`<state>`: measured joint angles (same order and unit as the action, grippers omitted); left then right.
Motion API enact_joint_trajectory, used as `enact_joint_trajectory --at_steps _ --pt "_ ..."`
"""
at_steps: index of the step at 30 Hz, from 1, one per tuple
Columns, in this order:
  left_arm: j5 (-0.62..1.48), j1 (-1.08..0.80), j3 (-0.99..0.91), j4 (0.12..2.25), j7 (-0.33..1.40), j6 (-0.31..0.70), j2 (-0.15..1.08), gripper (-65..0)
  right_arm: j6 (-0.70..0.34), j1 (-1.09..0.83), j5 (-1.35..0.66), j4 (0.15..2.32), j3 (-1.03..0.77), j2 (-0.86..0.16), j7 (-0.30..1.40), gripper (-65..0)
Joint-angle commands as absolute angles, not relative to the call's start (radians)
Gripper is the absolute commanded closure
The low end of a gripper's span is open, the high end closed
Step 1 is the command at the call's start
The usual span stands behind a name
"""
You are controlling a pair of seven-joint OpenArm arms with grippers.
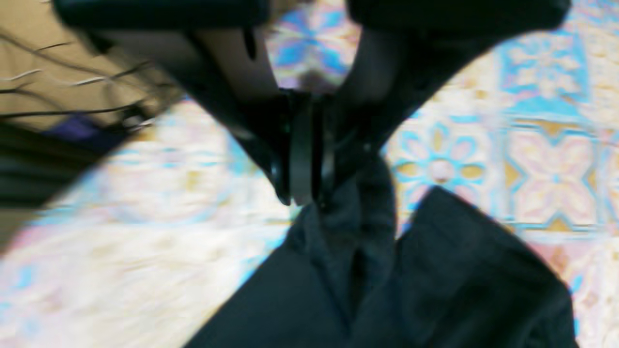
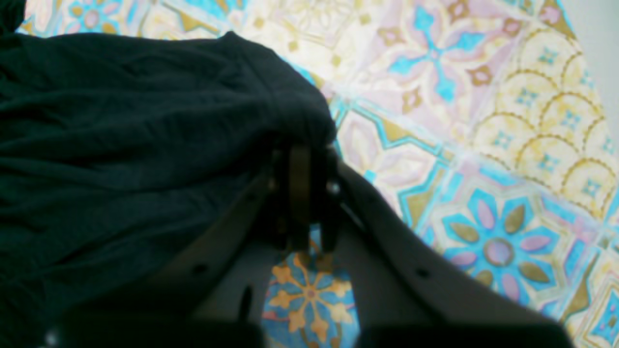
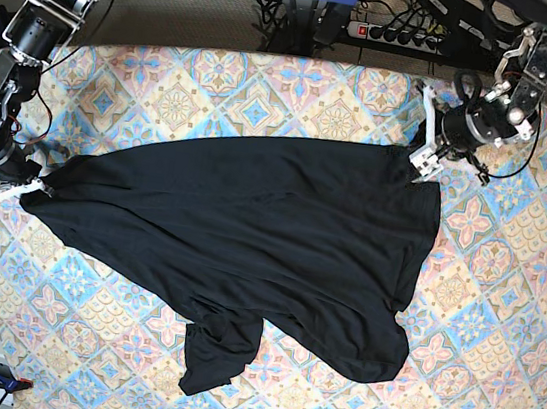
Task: Layout the t-shirt on the table in an organized manner, then fold the t-shirt properly
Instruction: 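Grasp the shirt edge with the left gripper and lift it, then drag the lifted shirt edge outward with the left gripper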
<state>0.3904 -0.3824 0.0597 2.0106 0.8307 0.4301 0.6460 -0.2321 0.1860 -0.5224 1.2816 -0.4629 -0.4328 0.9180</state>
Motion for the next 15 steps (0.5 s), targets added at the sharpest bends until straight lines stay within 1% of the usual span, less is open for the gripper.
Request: enact_joint_trajectory --at_steps 1,7,9,11,15 --pt "0.429 -0.387 0.051 2.032 0.817 0.427 0.676 0.0 -0.237 0.206 -0.53 1.3 -0.469 -0.456 0.895 -0.1" --pt "0.753 -0.403 0.097 2.054 0.817 0.43 0.785 0.0 -0.237 0.209 -0.53 1.299 -0.469 -0.456 0.895 -0.1" --pt "0.926 -0.4 0.088 2.054 0.817 0.435 0.831 0.0 -0.237 0.209 -0.53 1.296 -0.469 -0.456 0.895 -0.1" --pt "1.081 -0.397 0.07 2.052 0.817 0.483 0.877 0.0 -0.237 0.211 -0.53 1.294 -0.469 -0.456 0.895 -0.1" --pt "1.256 -0.404 -0.021 2.04 0.823 0.575 0.917 0.0 -0.237 0.211 -0.53 1.294 -0.469 -0.456 0.895 -0.1"
